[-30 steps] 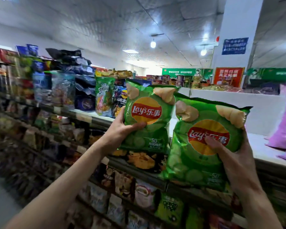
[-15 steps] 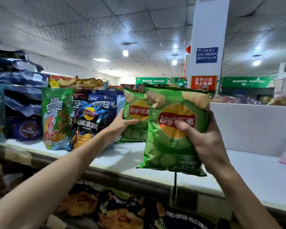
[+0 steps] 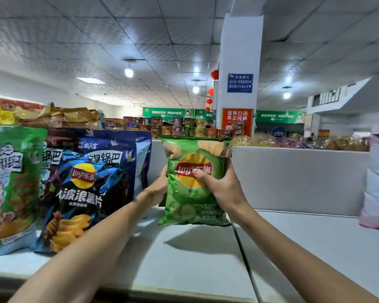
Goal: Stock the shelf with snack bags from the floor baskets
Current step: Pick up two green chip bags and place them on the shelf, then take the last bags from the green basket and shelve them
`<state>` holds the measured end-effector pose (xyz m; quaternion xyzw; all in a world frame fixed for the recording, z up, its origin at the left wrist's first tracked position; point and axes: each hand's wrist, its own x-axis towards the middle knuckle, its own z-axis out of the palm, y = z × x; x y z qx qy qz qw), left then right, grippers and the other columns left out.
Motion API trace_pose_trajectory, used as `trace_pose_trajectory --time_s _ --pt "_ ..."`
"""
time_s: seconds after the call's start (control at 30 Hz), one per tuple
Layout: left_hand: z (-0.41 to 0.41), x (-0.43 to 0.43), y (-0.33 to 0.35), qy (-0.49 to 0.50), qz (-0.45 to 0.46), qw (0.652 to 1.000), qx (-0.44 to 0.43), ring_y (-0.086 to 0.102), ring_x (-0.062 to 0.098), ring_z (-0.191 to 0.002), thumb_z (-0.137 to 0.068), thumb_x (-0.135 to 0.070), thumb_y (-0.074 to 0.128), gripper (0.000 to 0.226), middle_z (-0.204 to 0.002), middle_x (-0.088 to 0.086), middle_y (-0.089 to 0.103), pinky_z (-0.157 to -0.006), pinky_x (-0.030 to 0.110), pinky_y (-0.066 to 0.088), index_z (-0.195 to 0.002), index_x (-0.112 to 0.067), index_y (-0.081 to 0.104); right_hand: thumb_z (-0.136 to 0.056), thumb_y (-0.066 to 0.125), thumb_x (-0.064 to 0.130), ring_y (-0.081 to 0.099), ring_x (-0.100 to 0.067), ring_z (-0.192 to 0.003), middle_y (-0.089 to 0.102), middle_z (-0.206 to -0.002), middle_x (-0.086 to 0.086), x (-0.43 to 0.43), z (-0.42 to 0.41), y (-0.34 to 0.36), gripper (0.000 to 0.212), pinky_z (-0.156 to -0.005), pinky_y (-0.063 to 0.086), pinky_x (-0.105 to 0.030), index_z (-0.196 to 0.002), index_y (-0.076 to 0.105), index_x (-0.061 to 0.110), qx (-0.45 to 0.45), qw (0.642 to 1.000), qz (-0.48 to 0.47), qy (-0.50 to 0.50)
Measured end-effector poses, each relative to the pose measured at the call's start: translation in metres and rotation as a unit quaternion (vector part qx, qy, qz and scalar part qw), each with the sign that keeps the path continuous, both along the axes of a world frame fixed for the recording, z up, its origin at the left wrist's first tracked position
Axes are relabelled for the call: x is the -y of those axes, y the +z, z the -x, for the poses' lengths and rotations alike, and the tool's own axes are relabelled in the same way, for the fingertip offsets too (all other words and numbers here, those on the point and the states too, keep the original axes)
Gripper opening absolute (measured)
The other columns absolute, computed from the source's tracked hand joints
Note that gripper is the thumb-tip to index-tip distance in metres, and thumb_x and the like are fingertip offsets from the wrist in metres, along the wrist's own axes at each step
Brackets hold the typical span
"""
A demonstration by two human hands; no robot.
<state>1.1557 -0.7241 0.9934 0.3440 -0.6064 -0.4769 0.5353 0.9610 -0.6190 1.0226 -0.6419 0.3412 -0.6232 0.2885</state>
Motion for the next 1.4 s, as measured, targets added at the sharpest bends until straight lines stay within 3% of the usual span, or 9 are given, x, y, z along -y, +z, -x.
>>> trace_pose_trajectory --time_s 0.2,0.43,0.57,0.7,0.97,1.07,1.23,1.33,1.4 --pt "0.002 0.01 -0.007 0.014 -0.02 0.999 -0.025 0.067 0.036 -0.108 -0.081 -0.021 0.074 0.061 -0.122 0.018 0.064 -0.092 0.053 0.055 -0.134 -0.021 0.043 -0.057 0.085 0.059 0.069 -0.016 -0.105 0.069 -0.117 0.005 0.033 -0.007 -0.019 0.084 -0.088 0.059 -0.044 -0.128 0.05 0.032 0.0 0.999 -0.043 -0.024" --pt "0.003 0.011 -0.016 0.034 -0.072 0.995 -0.058 0.072 0.034 -0.094 -0.092 -0.021 0.063 0.031 -0.107 0.017 0.072 -0.075 0.042 0.06 -0.123 -0.023 0.056 -0.056 0.086 0.055 0.069 -0.019 -0.104 0.067 -0.12 -0.001 0.052 -0.01 -0.034 0.084 -0.087 0.059 -0.043 -0.126 0.048 0.03 0.023 0.994 -0.106 0.004" --pt "0.0 0.01 -0.013 0.072 -0.091 0.99 -0.078 0.072 0.034 -0.09 -0.094 -0.023 0.058 0.04 -0.109 0.02 0.07 -0.068 0.038 0.06 -0.132 -0.012 0.054 -0.075 0.083 0.035 0.069 -0.015 -0.096 0.069 -0.11 0.0 0.051 -0.015 -0.031 0.047 -0.08 0.06 -0.033 -0.111 0.053 0.032 0.014 0.994 -0.109 0.008" --pt "0.002 0.0 -0.014 0.103 -0.128 0.983 -0.078 0.071 0.038 -0.101 -0.095 -0.048 0.044 0.053 -0.107 0.021 0.074 -0.095 0.05 0.054 -0.117 -0.007 0.067 -0.073 0.083 0.041 0.067 -0.015 -0.103 0.064 -0.121 -0.001 0.053 -0.019 -0.033 0.077 -0.086 0.06 -0.037 -0.134 0.041 0.022 -0.018 0.993 -0.112 0.013" --pt "0.009 -0.003 -0.008 0.146 -0.118 0.978 -0.093 0.072 0.034 -0.1 -0.054 -0.096 0.035 0.099 -0.102 0.014 0.077 -0.099 0.053 0.051 -0.118 -0.03 0.069 -0.072 0.084 0.042 0.063 -0.014 -0.107 0.059 -0.122 0.002 0.052 -0.024 -0.034 0.083 -0.094 0.056 -0.042 -0.135 0.033 0.02 -0.027 0.994 -0.104 -0.017" --pt "0.013 -0.015 -0.004 0.158 -0.097 0.979 -0.09 0.072 0.033 -0.099 -0.056 -0.096 0.033 0.098 -0.098 0.013 0.077 -0.098 0.051 0.051 -0.109 -0.024 0.073 -0.07 0.085 0.045 0.063 -0.016 -0.108 0.059 -0.124 -0.002 0.049 -0.023 -0.032 0.086 -0.094 0.056 -0.045 -0.132 0.033 0.017 -0.029 0.993 -0.117 -0.016" --pt "0.016 -0.029 -0.002 0.195 -0.076 0.975 -0.081 0.07 0.03 -0.102 -0.054 -0.1 0.031 0.105 -0.106 0.011 0.075 -0.098 0.05 0.052 -0.12 -0.027 0.068 -0.056 0.081 0.067 0.051 -0.023 -0.129 0.046 -0.146 -0.007 0.036 -0.021 -0.027 0.127 -0.105 0.048 -0.047 -0.151 0.016 0.015 -0.048 0.99 -0.129 -0.029" --pt "0.026 -0.059 0.009 0.22 -0.065 0.971 -0.071 0.063 0.027 -0.114 -0.082 -0.084 0.023 0.083 -0.126 0.01 0.067 -0.104 0.046 0.047 -0.133 -0.029 0.058 -0.069 0.079 0.059 0.042 -0.025 -0.137 0.037 -0.154 -0.008 0.029 -0.018 -0.022 0.118 -0.108 0.039 -0.036 -0.154 0.011 0.013 -0.046 0.989 -0.136 -0.038" --pt "0.032 -0.077 0.016 0.229 -0.055 0.969 -0.075 0.05 0.027 -0.131 -0.093 -0.072 0.021 0.074 -0.14 0.005 0.054 -0.109 0.037 0.039 -0.147 -0.026 0.042 -0.078 0.074 0.054 0.033 -0.027 -0.142 0.028 -0.158 -0.009 0.027 -0.015 -0.018 0.109 -0.108 0.034 -0.038 -0.156 0.008 0.014 -0.049 0.988 -0.133 -0.054"
